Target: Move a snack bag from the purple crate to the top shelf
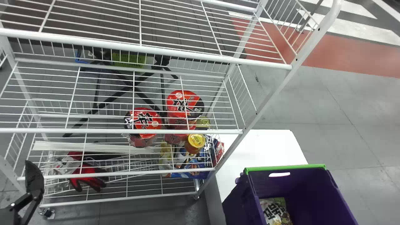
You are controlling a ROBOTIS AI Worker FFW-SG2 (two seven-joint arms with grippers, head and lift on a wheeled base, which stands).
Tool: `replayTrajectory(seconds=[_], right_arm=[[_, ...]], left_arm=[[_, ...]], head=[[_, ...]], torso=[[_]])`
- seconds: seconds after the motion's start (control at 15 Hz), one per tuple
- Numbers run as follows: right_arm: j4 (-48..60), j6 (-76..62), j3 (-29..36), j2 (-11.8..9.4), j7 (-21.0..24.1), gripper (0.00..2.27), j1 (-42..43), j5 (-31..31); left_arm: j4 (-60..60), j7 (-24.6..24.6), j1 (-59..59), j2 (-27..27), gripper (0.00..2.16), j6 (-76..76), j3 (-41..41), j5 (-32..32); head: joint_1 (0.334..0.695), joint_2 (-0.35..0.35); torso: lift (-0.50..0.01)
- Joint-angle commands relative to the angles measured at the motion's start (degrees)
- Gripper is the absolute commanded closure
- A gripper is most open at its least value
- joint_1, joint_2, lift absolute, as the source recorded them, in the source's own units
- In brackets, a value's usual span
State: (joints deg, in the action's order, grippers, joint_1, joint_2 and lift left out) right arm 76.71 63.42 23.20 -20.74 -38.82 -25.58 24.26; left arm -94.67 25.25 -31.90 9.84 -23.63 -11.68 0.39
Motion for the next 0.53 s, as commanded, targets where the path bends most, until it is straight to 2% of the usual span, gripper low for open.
replayTrajectory(seconds=[0.0, 0.47], right_arm=[[-0.1, 0.0, 0.0, 0.0, 0.0, 2.02, 0.0, 0.0], [-0.3, -0.4, 0.0, 0.1, 0.0, 2.02, 0.1, 0.0]], left_arm=[[0.0, 0.0, 0.1, 0.0, 0.1, -0.1, 0.1, 0.0], [0.2, 0.0, 0.3, 0.1, 0.1, 0.0, 0.1, 0.1]], head=[[0.695, -0.35], [0.695, -0.35]], torso=[[-0.284], [-0.256]])
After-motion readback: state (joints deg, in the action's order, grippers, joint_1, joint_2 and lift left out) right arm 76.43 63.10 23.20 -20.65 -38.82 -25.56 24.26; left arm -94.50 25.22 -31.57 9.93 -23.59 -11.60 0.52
